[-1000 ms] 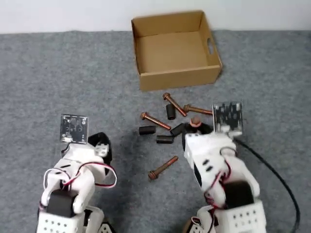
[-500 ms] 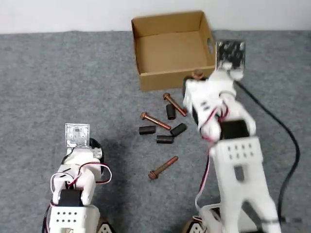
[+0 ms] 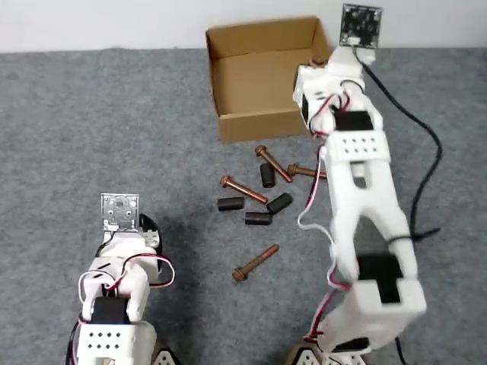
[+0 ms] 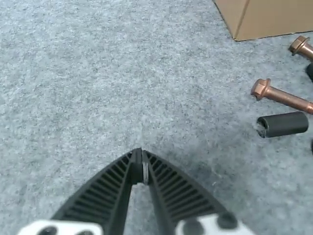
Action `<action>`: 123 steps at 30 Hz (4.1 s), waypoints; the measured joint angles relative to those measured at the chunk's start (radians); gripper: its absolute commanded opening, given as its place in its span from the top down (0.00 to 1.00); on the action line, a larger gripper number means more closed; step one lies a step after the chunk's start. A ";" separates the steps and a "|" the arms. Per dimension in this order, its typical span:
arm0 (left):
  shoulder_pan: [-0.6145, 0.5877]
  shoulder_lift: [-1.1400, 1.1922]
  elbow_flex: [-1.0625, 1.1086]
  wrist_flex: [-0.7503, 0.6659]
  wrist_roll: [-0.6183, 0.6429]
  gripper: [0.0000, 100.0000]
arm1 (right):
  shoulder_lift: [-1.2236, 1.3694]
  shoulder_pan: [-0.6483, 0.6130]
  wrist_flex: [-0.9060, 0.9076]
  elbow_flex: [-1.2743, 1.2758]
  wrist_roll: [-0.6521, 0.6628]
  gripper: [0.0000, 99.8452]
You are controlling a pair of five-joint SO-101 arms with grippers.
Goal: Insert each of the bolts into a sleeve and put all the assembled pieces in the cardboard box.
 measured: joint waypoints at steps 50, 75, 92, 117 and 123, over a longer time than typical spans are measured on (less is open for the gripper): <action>0.000 0.000 0.000 0.000 0.000 0.99 | 0.218 -0.114 0.965 -0.351 0.192 0.87; 0.000 0.000 0.000 0.000 0.000 0.99 | 0.560 -0.229 0.784 -0.359 0.193 0.89; 0.000 0.000 0.000 0.000 0.000 0.99 | 0.543 -0.229 0.961 -0.440 0.181 0.99; 0.000 0.000 0.000 0.000 0.000 0.99 | -0.537 -0.186 1.163 0.098 -0.172 0.99; 0.026 0.000 0.000 0.017 0.000 0.99 | -0.887 0.029 0.942 0.543 -0.186 0.99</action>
